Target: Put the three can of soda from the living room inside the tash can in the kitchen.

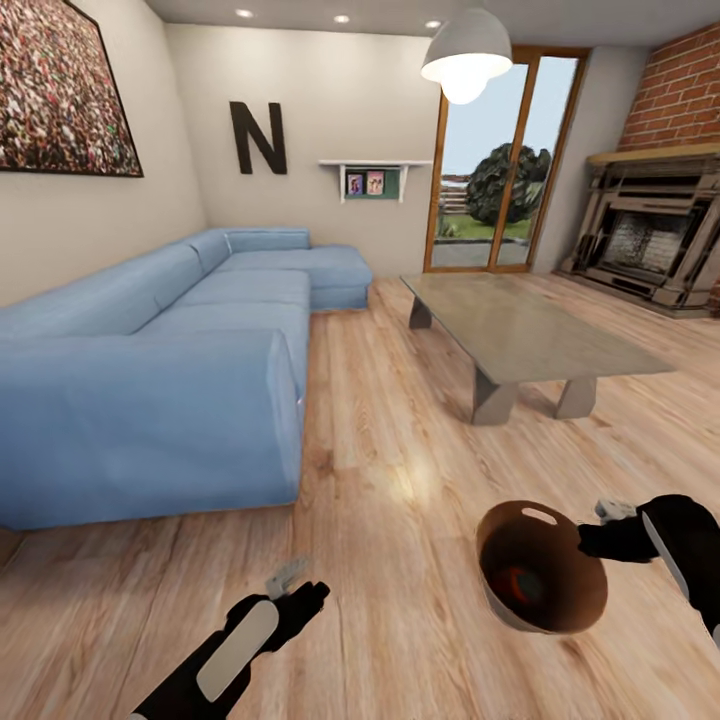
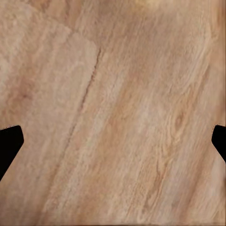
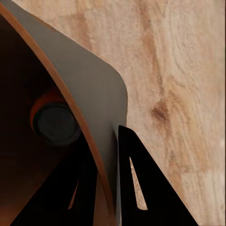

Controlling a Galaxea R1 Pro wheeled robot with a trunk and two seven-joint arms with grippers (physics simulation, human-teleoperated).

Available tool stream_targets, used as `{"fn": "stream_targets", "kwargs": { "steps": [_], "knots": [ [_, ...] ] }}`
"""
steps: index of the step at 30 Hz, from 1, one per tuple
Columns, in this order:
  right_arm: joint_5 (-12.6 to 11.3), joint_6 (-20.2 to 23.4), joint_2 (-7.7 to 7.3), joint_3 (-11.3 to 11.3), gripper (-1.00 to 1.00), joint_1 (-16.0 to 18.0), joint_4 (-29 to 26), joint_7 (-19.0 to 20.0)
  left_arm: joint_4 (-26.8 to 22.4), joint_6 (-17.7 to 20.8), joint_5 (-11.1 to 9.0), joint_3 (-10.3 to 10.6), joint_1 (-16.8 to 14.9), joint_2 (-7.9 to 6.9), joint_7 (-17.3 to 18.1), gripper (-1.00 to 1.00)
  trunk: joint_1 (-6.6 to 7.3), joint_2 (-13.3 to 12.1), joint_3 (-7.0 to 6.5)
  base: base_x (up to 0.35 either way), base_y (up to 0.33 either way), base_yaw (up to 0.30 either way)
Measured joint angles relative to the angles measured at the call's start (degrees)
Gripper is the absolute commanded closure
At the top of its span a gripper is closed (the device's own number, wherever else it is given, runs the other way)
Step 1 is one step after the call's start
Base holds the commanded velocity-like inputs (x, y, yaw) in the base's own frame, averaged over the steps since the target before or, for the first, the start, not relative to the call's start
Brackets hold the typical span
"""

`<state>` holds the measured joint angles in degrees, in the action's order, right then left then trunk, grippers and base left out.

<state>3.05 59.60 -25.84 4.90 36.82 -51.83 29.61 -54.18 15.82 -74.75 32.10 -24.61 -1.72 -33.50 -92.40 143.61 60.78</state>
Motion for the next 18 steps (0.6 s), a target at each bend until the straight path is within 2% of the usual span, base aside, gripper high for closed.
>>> {"fn": "stream_targets", "kwargs": {
  "steps": [3, 5, 7, 9, 11, 12, 16, 18],
  "knots": [
    [-0.20, 0.05, 0.00, 0.00, 1.00, -0.02, -0.16, 0.04, -0.05, -0.01, 0.09, 0.22, 0.03, -0.03, 0.37, -1.00, 0.00, 0.00, 0.00, 0.000, 0.000, -0.286],
    [-1.20, 0.27, 0.01, 0.00, 1.00, -0.02, -0.23, 0.17, -0.09, -0.05, 1.41, 0.42, 0.06, -0.02, 1.36, -1.00, 0.00, 0.00, 0.00, 0.000, -0.024, -0.286],
    [-1.62, 0.39, 0.01, 0.03, 1.00, -0.03, -0.10, 0.22, -0.06, -0.03, 5.80, 0.44, 0.07, 0.25, 2.28, -1.00, 0.00, 0.00, 0.00, 0.000, -0.148, -0.282],
    [-0.81, 0.25, -0.01, 0.09, 1.00, -0.03, 0.20, 0.16, -0.06, -0.01, 8.18, 0.43, 0.08, 0.50, 2.59, -1.00, 0.00, 0.00, 0.00, 0.000, -0.235, -0.223],
    [0.51, -1.82, -0.03, 0.13, 1.00, -0.03, 0.43, 0.06, -0.01, 0.00, 9.53, 0.42, 0.08, 0.66, 2.76, -1.00, 0.00, 0.00, 0.00, 0.000, -0.284, -0.131],
    [0.72, -2.96, -0.03, 0.19, 1.00, -0.02, 0.41, -0.05, 0.01, 0.02, 10.07, 0.42, 0.09, 0.73, 2.81, -1.00, 0.00, 0.00, 0.00, 0.000, -0.300, -0.082],
    [-1.09, -3.28, 0.08, 0.19, 1.00, -0.09, 0.10, 0.07, 0.04, 0.16, 10.90, 0.49, 0.08, 0.87, 2.89, -1.00, 0.00, 0.00, 0.00, 0.000, -0.315, -0.035],
    [-1.05, -3.25, 0.10, 0.22, 1.00, -0.10, -0.09, 0.04, 0.04, 0.26, 11.05, 0.50, 0.09, 0.90, 2.90, -1.00, 0.00, 0.00, 0.00, 0.000, -0.323, -0.024]
  ]
}}
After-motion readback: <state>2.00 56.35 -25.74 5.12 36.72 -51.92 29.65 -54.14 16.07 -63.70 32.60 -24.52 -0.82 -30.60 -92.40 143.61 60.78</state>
